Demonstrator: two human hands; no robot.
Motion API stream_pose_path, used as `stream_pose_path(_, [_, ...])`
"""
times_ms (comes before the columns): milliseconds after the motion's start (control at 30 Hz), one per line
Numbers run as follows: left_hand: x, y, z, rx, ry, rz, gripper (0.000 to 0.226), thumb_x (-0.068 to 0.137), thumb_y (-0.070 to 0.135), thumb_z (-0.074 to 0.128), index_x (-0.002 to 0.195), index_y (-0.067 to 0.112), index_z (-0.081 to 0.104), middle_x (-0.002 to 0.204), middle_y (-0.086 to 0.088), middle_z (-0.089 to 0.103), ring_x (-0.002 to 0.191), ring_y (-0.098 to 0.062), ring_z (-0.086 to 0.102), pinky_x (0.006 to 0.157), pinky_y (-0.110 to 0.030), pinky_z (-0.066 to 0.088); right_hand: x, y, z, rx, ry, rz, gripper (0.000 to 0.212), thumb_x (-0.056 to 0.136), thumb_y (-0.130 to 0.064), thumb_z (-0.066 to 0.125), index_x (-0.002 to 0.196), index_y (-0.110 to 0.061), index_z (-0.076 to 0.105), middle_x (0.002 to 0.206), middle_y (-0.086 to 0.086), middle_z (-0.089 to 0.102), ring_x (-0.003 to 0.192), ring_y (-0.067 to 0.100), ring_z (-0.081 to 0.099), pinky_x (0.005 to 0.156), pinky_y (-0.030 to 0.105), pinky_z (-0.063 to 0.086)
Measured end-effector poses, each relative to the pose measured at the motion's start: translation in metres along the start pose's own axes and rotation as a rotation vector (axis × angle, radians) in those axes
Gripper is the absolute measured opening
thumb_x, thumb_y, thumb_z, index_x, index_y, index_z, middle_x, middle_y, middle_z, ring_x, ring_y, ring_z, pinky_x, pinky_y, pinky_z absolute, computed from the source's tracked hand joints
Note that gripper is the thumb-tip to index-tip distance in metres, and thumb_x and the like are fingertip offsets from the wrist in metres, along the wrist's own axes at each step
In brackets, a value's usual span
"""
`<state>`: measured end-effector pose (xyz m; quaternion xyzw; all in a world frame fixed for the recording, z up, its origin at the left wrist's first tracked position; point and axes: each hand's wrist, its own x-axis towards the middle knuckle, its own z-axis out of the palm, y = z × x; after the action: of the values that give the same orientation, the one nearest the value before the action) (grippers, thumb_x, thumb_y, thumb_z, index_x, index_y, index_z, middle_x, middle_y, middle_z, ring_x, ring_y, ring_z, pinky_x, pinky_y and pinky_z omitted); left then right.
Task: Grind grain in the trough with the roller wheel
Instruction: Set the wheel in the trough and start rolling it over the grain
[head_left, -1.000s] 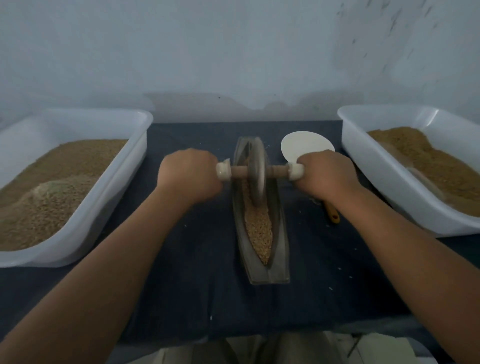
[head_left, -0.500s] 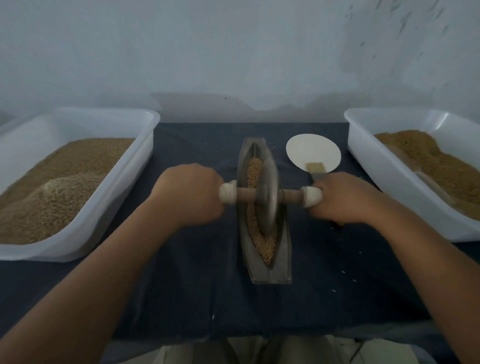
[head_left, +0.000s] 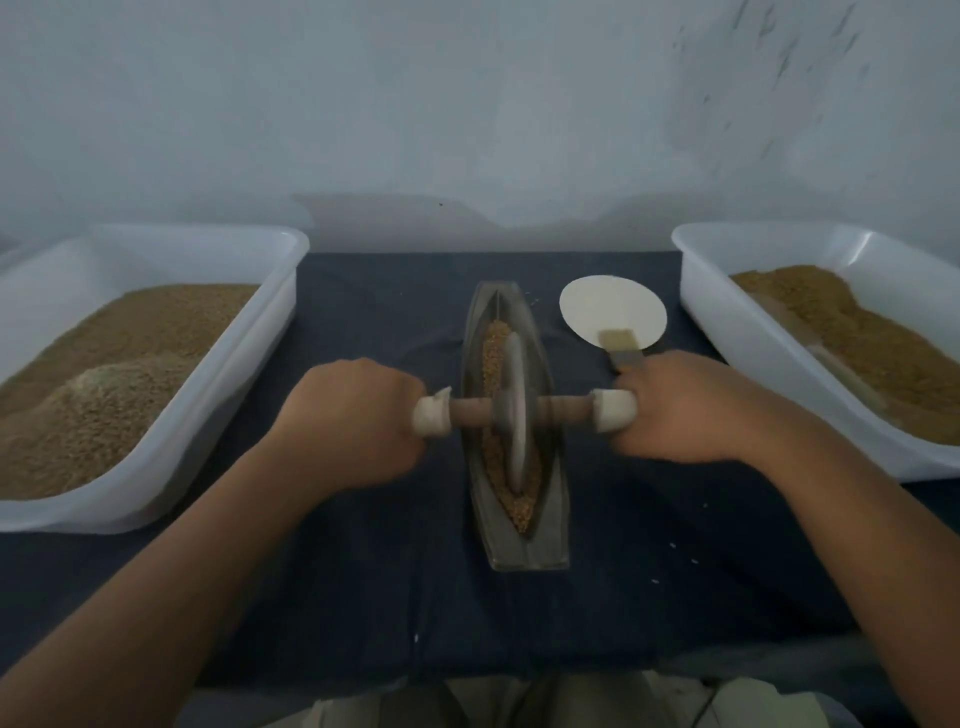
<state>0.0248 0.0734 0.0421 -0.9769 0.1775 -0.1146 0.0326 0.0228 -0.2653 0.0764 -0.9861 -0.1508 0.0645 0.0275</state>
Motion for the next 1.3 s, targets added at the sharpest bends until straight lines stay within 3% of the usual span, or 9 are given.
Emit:
stream_pose_path(100, [0.009, 0.003, 0.004, 0.040, 0.060, -0.036, 0.037, 0.082, 0.060, 0.049, 0.060, 0.029, 0.050, 0.053, 0.012, 0.049, 0.046, -0.009, 0.046, 0.046, -0.023, 0.026, 0.009, 0.002, 0.004, 0.001, 0.060, 0.054, 0.029, 0.067, -0.062, 0.058, 0.075, -0.035, 0.066, 0.064, -0.010, 0.065, 0.058, 0.006, 0.060, 0.053, 0.033, 0.049])
stream_pose_path(267, [0.078, -0.003, 0.009, -0.033, 0.017, -0.203, 0.031, 0.084, 0.051, 0.059, 0.067, 0.026, 0.056, 0.068, 0.007, 0.059, 0.060, -0.019, 0.055, 0.056, -0.030, 0.041, 0.069, 0.002, 0.015, -0.134, 0.525, 0.092, 0.038, 0.084, -0.051, 0.060, 0.061, -0.022, 0.050, 0.058, -0.006, 0.050, 0.052, 0.013, 0.044, 0.049, 0.026, 0.034])
stream_pose_path(467, [0.061, 0.002, -0.010, -0.008, -0.069, -0.089, 0.028, 0.086, 0.050, 0.057, 0.070, 0.027, 0.060, 0.069, 0.008, 0.060, 0.062, -0.016, 0.057, 0.057, -0.031, 0.042, 0.057, 0.009, 0.006, -0.070, 0.126, 0.140, 0.024, 0.079, -0.050, 0.061, 0.071, -0.027, 0.064, 0.071, -0.007, 0.064, 0.065, 0.011, 0.058, 0.054, 0.029, 0.042])
stream_pose_path(633, [0.009, 0.000, -0.020, -0.006, -0.086, 0.084, 0.026, 0.073, 0.056, 0.049, 0.066, 0.032, 0.057, 0.058, 0.014, 0.054, 0.053, -0.004, 0.049, 0.048, -0.025, 0.031, -0.008, 0.006, 0.003, 0.199, -0.159, 0.043, 0.036, 0.054, -0.064, 0.057, 0.079, -0.041, 0.068, 0.070, -0.012, 0.069, 0.062, 0.004, 0.065, 0.054, 0.032, 0.051])
stream_pose_path(700, [0.017, -0.001, -0.017, -0.022, -0.118, 0.068, 0.026, 0.071, 0.056, 0.049, 0.065, 0.031, 0.057, 0.060, 0.014, 0.055, 0.055, -0.006, 0.051, 0.050, -0.025, 0.035, 0.000, 0.006, 0.005, 0.151, -0.120, 0.049, 0.036, 0.057, -0.063, 0.059, 0.075, -0.032, 0.068, 0.068, -0.006, 0.067, 0.061, 0.007, 0.064, 0.055, 0.032, 0.049])
stream_pose_path(933, [0.085, -0.007, 0.011, -0.082, -0.057, -0.212, 0.031, 0.081, 0.052, 0.056, 0.069, 0.024, 0.061, 0.072, 0.006, 0.063, 0.066, -0.019, 0.061, 0.058, -0.031, 0.045, 0.081, 0.001, 0.008, -0.177, 0.481, 0.102, 0.034, 0.083, -0.044, 0.064, 0.061, -0.022, 0.052, 0.059, -0.006, 0.051, 0.053, 0.016, 0.047, 0.049, 0.028, 0.036])
stream_pose_path(1067, [0.061, -0.006, 0.006, -0.157, -0.158, -0.152, 0.030, 0.087, 0.048, 0.060, 0.071, 0.023, 0.062, 0.073, 0.006, 0.064, 0.066, -0.017, 0.060, 0.057, -0.032, 0.043, 0.070, 0.000, -0.007, -0.162, 0.332, 0.065, 0.029, 0.079, -0.047, 0.064, 0.063, -0.023, 0.057, 0.062, -0.005, 0.057, 0.058, 0.015, 0.054, 0.053, 0.031, 0.046])
stream_pose_path(1200, [0.008, -0.008, -0.005, -0.147, -0.163, 0.018, 0.024, 0.076, 0.051, 0.056, 0.066, 0.028, 0.058, 0.059, 0.011, 0.058, 0.056, -0.006, 0.056, 0.049, -0.025, 0.038, 0.022, 0.002, -0.007, 0.039, -0.115, 0.010, 0.021, 0.062, -0.057, 0.060, 0.080, -0.048, 0.065, 0.065, -0.018, 0.067, 0.053, 0.008, 0.063, 0.049, 0.030, 0.044])
stream_pose_path(1300, [0.015, -0.009, -0.007, -0.117, -0.162, 0.056, 0.026, 0.075, 0.052, 0.050, 0.065, 0.029, 0.057, 0.059, 0.011, 0.057, 0.056, -0.006, 0.054, 0.049, -0.025, 0.036, 0.022, 0.006, 0.001, 0.074, -0.083, 0.049, 0.022, 0.061, -0.058, 0.062, 0.075, -0.041, 0.066, 0.061, -0.013, 0.066, 0.054, 0.009, 0.063, 0.049, 0.030, 0.044])
